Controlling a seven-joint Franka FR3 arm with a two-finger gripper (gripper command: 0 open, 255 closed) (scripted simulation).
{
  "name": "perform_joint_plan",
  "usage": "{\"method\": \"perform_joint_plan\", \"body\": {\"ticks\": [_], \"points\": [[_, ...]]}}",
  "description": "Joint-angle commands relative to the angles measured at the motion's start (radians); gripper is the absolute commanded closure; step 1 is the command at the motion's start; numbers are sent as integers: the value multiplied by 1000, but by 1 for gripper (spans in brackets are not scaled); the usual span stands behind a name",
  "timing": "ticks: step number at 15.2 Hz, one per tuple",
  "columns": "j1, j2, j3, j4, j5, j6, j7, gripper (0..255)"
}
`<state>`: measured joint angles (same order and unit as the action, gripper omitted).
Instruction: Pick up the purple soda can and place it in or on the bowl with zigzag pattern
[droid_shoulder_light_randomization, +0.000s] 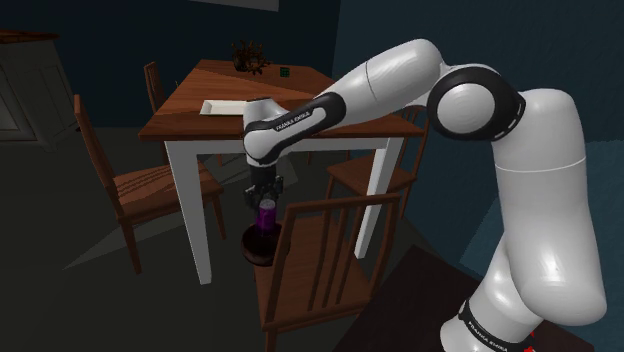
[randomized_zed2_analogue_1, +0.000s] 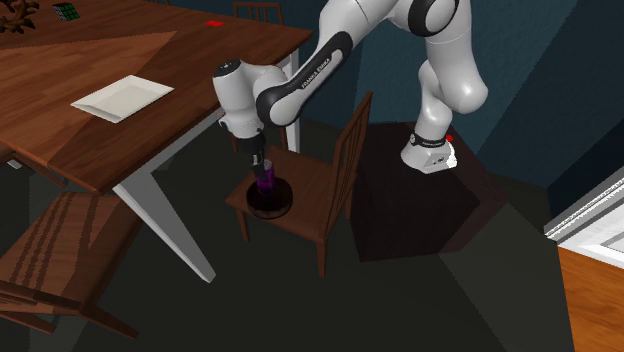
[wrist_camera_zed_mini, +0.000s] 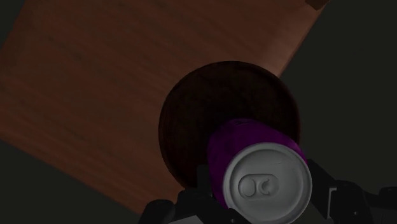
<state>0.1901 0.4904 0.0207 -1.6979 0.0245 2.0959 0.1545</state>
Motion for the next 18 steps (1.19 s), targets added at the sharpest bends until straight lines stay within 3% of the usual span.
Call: {"method": "perform_joint_plan", "body": {"ticks": [1,12,13,18], "points": [[1,18,0,1,0,18,1,255],[1,40,0,-7,0,48,0,255],[1,40,0,-7,0,48,0,0],[1,40,0,-7,0,48,0,0]]}}
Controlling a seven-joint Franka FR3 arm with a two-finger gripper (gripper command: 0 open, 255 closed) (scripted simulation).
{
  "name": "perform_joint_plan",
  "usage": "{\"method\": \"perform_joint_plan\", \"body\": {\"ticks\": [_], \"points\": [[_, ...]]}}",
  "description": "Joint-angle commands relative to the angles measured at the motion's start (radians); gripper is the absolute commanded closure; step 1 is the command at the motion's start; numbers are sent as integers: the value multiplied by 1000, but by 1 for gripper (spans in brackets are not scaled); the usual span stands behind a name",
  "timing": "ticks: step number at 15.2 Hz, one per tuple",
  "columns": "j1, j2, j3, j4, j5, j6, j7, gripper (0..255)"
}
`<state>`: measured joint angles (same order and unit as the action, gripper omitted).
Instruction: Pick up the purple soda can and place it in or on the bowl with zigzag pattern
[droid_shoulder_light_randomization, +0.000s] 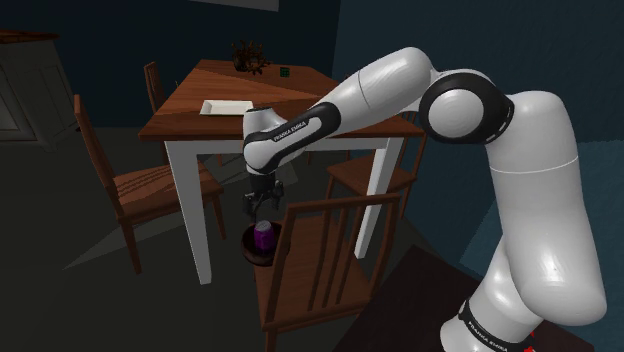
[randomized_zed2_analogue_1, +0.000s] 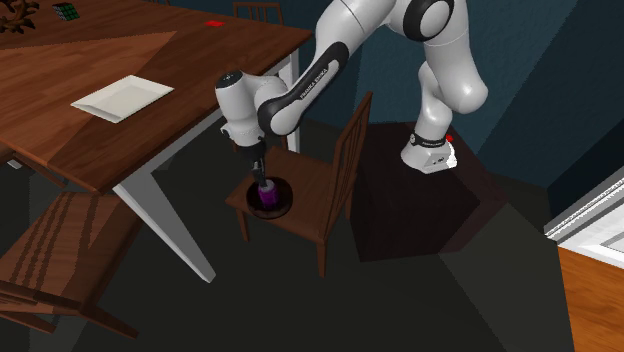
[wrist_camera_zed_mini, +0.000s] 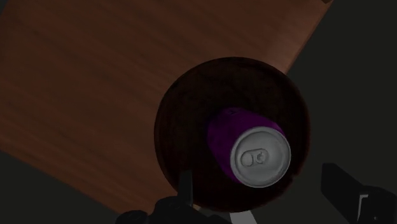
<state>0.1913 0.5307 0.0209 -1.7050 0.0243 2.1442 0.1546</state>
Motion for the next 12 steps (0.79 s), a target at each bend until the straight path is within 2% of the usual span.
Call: {"method": "perform_joint_plan", "body": {"ticks": [1,4,12], "points": [[-1,-15,0,13,0,-27,0,0],[-2,-50,0,57,0,-107,0,0],[-2,-50,0,57,0,-107,0,0]]}}
